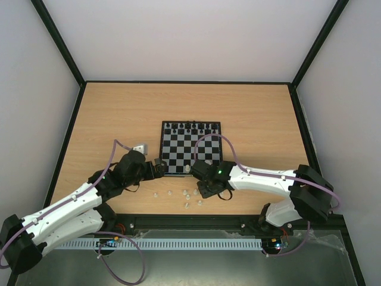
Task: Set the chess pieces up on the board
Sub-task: Pick up the chess piece at the center of the board.
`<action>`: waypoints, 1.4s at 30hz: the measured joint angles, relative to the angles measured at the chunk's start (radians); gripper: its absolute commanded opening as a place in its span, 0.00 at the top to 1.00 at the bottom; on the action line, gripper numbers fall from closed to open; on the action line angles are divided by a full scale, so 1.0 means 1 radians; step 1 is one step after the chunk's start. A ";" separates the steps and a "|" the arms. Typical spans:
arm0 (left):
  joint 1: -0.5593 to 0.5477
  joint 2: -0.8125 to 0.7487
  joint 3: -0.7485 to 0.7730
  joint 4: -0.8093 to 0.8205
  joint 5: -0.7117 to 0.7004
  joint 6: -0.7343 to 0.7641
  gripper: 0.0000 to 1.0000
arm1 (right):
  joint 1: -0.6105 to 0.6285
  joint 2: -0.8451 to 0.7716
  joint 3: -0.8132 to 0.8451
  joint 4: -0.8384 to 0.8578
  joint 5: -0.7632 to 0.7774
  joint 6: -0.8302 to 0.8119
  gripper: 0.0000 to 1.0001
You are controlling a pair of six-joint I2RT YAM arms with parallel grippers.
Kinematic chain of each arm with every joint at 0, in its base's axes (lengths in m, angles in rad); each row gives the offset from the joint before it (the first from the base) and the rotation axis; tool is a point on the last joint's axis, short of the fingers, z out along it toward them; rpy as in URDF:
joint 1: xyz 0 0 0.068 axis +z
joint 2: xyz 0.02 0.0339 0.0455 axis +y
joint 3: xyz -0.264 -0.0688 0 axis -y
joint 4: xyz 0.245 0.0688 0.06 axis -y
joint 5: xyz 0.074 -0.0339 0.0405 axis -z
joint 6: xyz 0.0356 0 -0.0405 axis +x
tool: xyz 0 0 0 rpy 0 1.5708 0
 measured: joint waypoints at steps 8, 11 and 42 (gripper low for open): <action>0.000 0.004 -0.001 0.001 0.000 0.000 0.00 | -0.005 0.022 0.000 0.017 -0.004 -0.030 0.69; 0.000 0.005 -0.002 0.002 0.000 0.000 0.01 | -0.010 0.034 0.000 0.023 -0.006 -0.042 0.69; 0.002 0.026 -0.007 0.031 0.003 0.000 0.01 | -0.045 0.081 0.005 0.053 -0.026 -0.073 0.96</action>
